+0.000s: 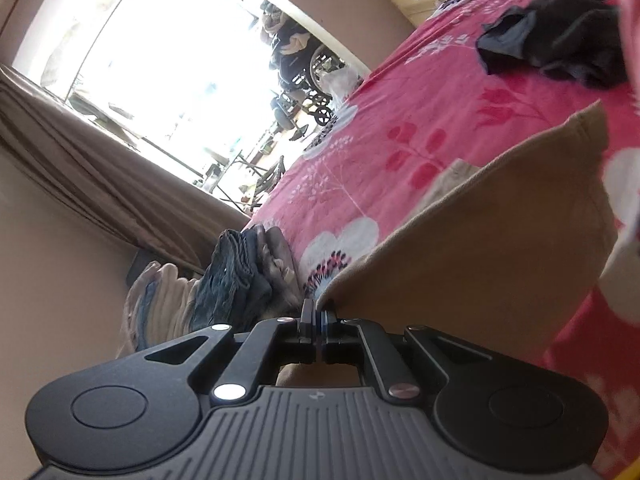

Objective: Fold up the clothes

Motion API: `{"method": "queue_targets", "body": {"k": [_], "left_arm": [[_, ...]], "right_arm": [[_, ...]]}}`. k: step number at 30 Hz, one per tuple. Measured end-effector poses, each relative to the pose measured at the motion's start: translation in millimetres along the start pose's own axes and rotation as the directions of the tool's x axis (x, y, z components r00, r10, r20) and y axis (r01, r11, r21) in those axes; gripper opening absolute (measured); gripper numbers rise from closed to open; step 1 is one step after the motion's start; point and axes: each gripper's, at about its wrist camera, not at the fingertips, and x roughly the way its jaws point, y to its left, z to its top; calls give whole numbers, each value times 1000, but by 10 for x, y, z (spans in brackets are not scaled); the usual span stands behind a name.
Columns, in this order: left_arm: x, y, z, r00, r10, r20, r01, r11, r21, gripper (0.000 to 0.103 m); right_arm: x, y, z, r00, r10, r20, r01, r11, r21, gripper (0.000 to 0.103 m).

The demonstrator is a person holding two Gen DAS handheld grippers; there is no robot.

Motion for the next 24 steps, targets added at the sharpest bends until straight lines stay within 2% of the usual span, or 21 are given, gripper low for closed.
{"method": "queue_targets", "body": {"k": [6,10,12,15,17,19,22,24], "left_arm": [[541,-23,232,998,53,-27,-53,999,-10,7],[875,-46,360,994,86,-66,-85,996,18,7],[1055,-46,406,989,102,-103,-97,994,50,9],[1301,30,462,971,138,-194,-131,990,50,16],[1309,101,470,973,116,-201,-119,993,0,20],[1253,103,471,979,86,-183,-88,996,-1,24],[1262,90,518,989,27,-148,-32,999,-28,27],[1339,84,566,994,13,-106,-17,999,-38,27]], "right_arm": [[543,54,139,998,-53,-33,53,999,-11,2],[862,-8,174,994,-98,-57,98,995,-9,2],[1067,-89,194,990,-115,-80,116,993,6,2],[1415,-321,221,976,-123,-182,138,988,76,5],[1541,-442,215,968,-112,-226,140,984,112,5],[1636,-533,215,962,-96,-255,135,981,138,7],[1765,-609,264,966,-57,-252,104,979,175,18],[1883,-691,307,970,-35,-241,90,971,222,33]]}}
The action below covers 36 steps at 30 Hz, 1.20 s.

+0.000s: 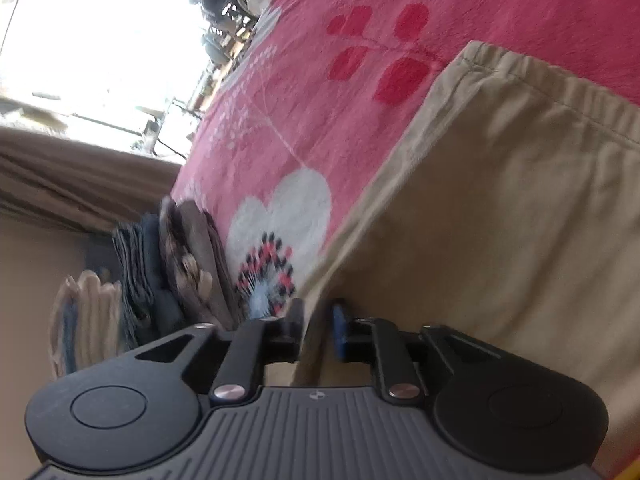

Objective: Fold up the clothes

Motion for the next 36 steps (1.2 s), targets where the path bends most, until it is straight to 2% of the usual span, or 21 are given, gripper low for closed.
{"method": "queue_targets", "body": {"k": [3,4,5,6,7,12,15,18,23,26,30,36], "left_arm": [[197,39,90,999,-8,40,10,999,-46,27],[247,64,107,999,14,40,-12,998,-55,27],[284,82,113,999,38,38,-35,997,-65,27],[274,89,110,999,41,33,-38,997,-68,27],[224,75,94,999,33,30,-31,998,-54,27],[-364,-86,-139,1000,-9,-5,9,997,73,32],[-788,-74,-351,999,30,-14,-29,994,103,35],[-1178,117,-548,997,81,-12,-80,995,55,37],[-1471,607,-893,984,178,-21,-179,982,-65,40],[-1472,813,-990,983,184,18,-179,972,-151,40],[-1292,971,-973,981,179,79,-160,966,-206,45],[-1011,1074,-947,985,122,125,-86,962,-261,46]], "right_arm": [[127,-135,91,1000,29,7,-29,997,74,33],[111,-163,93,999,43,6,-43,995,88,33],[79,-182,88,998,58,4,-58,994,97,35],[28,-177,74,998,67,6,-67,994,90,41],[-61,-165,52,997,80,11,-80,995,66,42],[-611,-208,-225,985,171,-27,-172,985,-10,48],[-930,-357,-470,981,188,-53,-188,982,-3,52],[-1184,-594,-722,986,161,-46,-159,986,43,53],[-1338,-1046,-1037,990,140,-11,-135,974,181,54],[-1210,-1158,-1092,992,127,-6,-123,970,208,52],[-1044,-1143,-1008,986,159,41,-164,967,196,52],[-839,-1148,-841,970,208,126,-231,949,213,51]]}}
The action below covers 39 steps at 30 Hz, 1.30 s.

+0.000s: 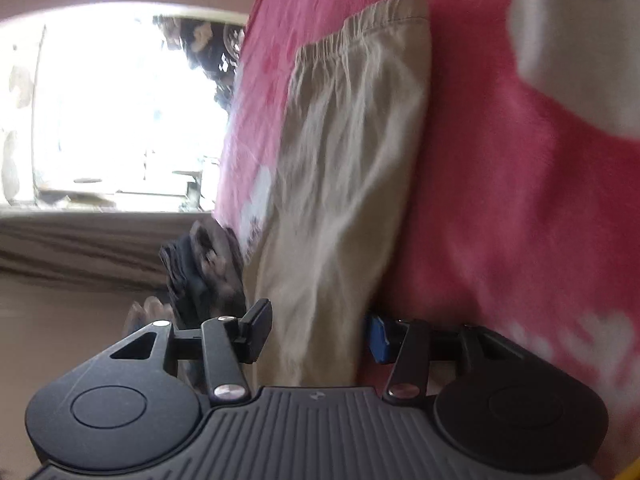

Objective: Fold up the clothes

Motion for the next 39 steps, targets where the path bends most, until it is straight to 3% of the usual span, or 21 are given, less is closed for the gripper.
{"method": "queue_targets", "body": {"k": [4,8,15,20,24,31,35,39], "left_arm": [[85,14,-3,999,-26,36,27,999,-37,47],[162,-52,-6,998,-12,54,12,1000,-13,47],[209,-225,-112,989,74,128,-80,996,39,45],[234,-302,-152,979,120,162,-132,989,64,38],[257,-413,-200,967,171,189,-193,975,108,26],[153,-562,-288,957,207,203,-234,965,121,17],[-12,-687,-377,966,193,173,-219,964,149,17],[-261,-808,-561,980,173,97,-190,960,207,16]], "right_arm": [[131,12,74,999,25,20,-25,1000,10,49],[230,25,148,999,34,41,-35,999,38,46],[292,-16,189,992,45,119,-56,995,85,33],[404,133,270,989,-26,148,30,999,-25,27],[499,356,293,974,-130,188,162,972,-170,5],[413,552,352,960,-148,236,212,937,-276,4],[286,733,485,952,-152,266,236,918,-319,4],[-203,792,578,935,-161,317,271,900,-342,4]]}}
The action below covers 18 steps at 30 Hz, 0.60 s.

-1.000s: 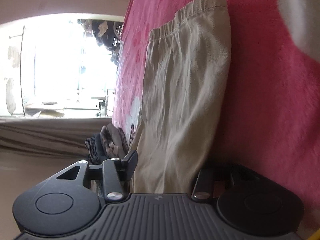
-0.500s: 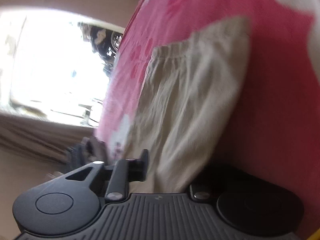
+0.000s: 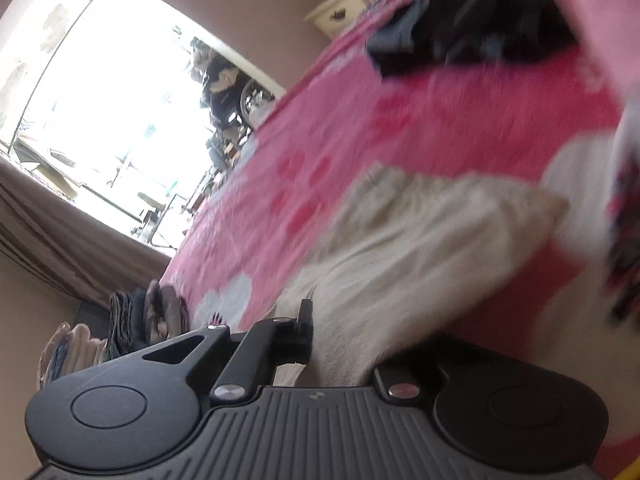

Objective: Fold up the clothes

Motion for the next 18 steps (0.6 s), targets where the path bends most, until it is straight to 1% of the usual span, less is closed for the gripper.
{"method": "queue_targets", "body": {"k": [3,4,5,6,7,8,10,11,12,13,14,15,17,18], "left_arm": [[-142,53,-226,996,-1,-94,2,1000,18,16],[-179,81,-308,992,1,-126,2,1000,21,17],[-203,113,-385,988,3,-154,1,1000,25,17],[-156,166,-429,986,9,-164,-3,999,35,18],[-109,218,-473,985,15,-173,-7,999,44,21],[-68,265,-508,983,18,-183,-8,999,52,22],[-49,286,-479,979,-6,-206,17,998,54,24],[-61,290,-446,974,-15,-226,30,997,66,26],[-78,292,-419,970,-17,-243,37,996,78,30],[-108,297,-393,967,-13,-256,39,995,94,34],[-144,309,-373,965,-9,-264,40,993,114,35],[-185,313,-354,963,-5,-270,43,990,131,38],[-291,341,-309,962,2,-275,46,985,169,40],[-358,352,-296,962,4,-273,50,980,190,41]], "right_arm": [[-149,-174,155,999,-46,8,47,999,-11,5],[-182,-274,169,998,-58,-12,58,998,-12,5],[-170,-375,150,994,-91,-53,90,996,-19,8],[-140,-471,122,986,-132,-101,130,991,-29,16],[-128,-491,109,979,-160,-127,156,987,-45,23],[-124,-483,101,972,-183,-146,176,982,-62,25],[-115,-468,86,956,-230,-182,215,972,-97,34],[-158,-437,50,947,-251,-198,231,965,-122,47],[-218,-398,4,938,-272,-213,244,958,-149,54],[-267,-332,-56,923,-312,-228,269,942,-200,54],[-314,-261,-130,900,-363,-241,297,916,-268,55],[-362,-192,-206,875,-415,-250,322,884,-339,60],[-489,-43,-394,814,-521,-256,354,795,-492,62],[-559,49,-484,792,-552,-261,341,754,-561,62]]}}
